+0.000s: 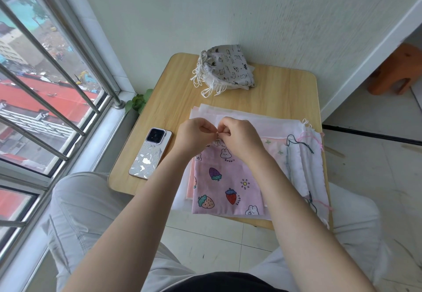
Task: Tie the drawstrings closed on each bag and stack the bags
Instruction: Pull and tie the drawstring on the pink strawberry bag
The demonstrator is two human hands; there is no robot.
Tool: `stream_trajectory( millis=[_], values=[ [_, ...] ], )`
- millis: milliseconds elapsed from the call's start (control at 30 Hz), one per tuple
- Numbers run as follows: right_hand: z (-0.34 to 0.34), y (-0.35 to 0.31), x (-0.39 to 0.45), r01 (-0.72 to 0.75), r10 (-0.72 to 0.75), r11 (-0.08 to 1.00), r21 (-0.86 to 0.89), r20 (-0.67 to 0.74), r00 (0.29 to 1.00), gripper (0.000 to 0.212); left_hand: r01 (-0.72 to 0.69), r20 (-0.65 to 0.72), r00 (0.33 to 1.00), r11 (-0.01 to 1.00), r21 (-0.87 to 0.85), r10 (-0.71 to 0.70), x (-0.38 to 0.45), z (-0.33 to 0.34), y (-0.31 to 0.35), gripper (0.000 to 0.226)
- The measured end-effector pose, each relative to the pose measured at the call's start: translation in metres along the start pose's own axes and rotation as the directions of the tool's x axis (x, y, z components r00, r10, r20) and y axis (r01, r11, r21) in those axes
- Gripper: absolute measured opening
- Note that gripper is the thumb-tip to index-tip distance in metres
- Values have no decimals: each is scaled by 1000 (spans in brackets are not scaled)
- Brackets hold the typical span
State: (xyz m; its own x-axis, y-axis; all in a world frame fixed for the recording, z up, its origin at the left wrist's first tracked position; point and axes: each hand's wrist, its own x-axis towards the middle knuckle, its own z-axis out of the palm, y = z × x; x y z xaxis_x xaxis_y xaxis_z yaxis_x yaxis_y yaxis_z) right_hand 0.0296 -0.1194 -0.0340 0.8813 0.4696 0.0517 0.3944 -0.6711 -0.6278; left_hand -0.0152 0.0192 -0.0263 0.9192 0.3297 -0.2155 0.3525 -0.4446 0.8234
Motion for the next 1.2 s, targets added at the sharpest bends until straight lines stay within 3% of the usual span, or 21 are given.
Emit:
stream_trajectory(
  millis=[200, 300, 400, 500, 667, 733, 833, 1200],
  values=[
    [-4, -8, 2, 21, 3, 972, -234, 102, 995, 22, -86, -31, 995, 992, 97, 90, 2, 5, 0, 10],
    [-4, -8, 3, 21, 21, 968, -251, 165, 986, 18, -165, 0, 986, 967, 192, 168, 1, 9, -2, 11],
    [-9, -8, 2, -93, 116, 991, -100, 259, 959, 17, -235, 20, 971, 929, 285, 240, 1, 9, -7, 12],
    [-10, -4, 1, -295, 222, 939, 179, 342, 913, 20, -299, 11, 950, 899, 320, 312, 0, 10, -15, 14],
    [-5, 5, 2, -567, 322, 595, 570, 477, 818, 21, -369, -105, 899, 866, 338, 425, 1, 13, -25, 10],
    [-4, 7, 2, -619, 344, 499, 607, 517, 784, 20, -369, -125, 893, 864, 343, 431, 4, 13, -27, 10],
    [-3, 8, 3, -646, 366, 435, 627, 532, 763, 19, -361, -117, 899, 865, 348, 422, 3, 13, -26, 8],
    [-7, 11, 2, -589, 386, 399, 703, 455, 803, 8, -295, -82, 936, 887, 354, 343, 4, 14, -19, 15]
  ],
)
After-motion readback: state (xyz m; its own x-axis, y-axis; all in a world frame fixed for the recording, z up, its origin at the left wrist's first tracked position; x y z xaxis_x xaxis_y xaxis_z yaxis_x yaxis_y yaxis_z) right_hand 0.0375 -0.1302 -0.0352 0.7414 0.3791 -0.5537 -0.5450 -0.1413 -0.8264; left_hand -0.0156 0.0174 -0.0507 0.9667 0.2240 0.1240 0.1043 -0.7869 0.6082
